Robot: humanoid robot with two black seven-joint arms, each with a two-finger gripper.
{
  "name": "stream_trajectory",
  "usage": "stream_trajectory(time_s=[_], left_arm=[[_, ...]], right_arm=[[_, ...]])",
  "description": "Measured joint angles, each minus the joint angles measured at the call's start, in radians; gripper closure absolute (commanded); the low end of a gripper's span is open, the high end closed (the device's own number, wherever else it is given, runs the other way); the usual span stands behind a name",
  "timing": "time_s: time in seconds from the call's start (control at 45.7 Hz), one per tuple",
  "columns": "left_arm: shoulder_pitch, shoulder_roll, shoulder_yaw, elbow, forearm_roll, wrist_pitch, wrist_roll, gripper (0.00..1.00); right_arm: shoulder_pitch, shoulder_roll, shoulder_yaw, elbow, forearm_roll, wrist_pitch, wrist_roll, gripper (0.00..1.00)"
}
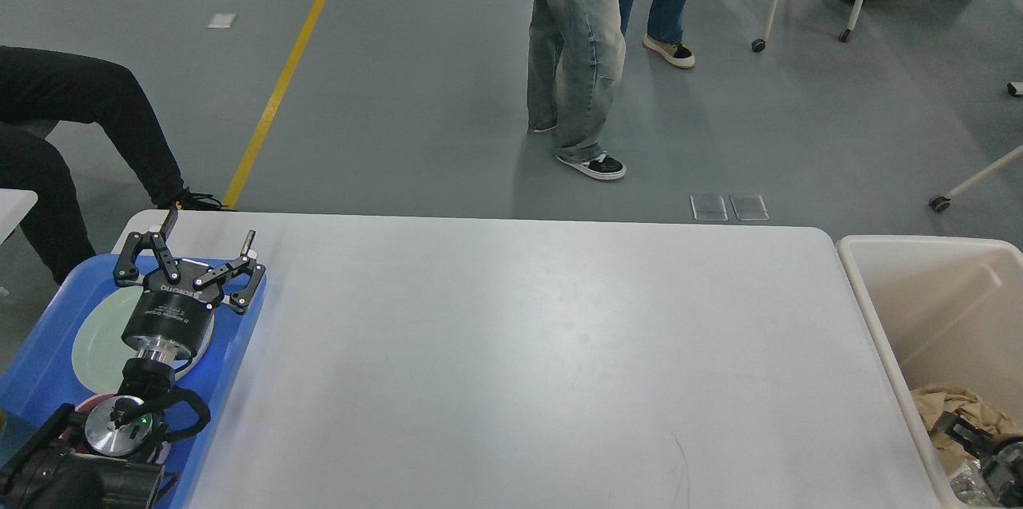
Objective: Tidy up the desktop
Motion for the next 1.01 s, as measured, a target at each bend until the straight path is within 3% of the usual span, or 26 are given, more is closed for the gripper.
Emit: stream_trajectory(time_s=[0.262,0.372,0.569,0.809,0.897,1.006], left_arm=[[0.000,0.000,0.000,0.000,0.000,0.000,0.000,0.04],[0.000,0.000,0.000,0.000,0.000,0.000,0.000,0.04],[0.000,0.000,-0.001,0.000,0.000,0.000,0.000,0.04],[0.000,0.000,-0.002,0.000,0.000,0.000,0.000,0.04],[0.000,0.000,-0.002,0.000,0.000,0.000,0.000,0.04],[0.000,0.000,-0.002,0.000,0.000,0.000,0.000,0.04]], right_arm=[[0.136,-0.099,0.031,-0.001,0.009,0.060,0.008,0.00],[0.239,-0.168,0.157,0.008,0.011,0.089,0.008,0.00],[0.364,-0.194,0.777,0.122,0.009,0.095,0.004,0.00],[0.274,-0.204,1.676,0.476,-0.002,0.109,0.009,0.00],[0.187,-0.192,1.848,0.619,-0.006,0.113,0.009,0.00],[0.092,-0.153,1.932,0.729,-0.046,0.139,0.030,0.00]])
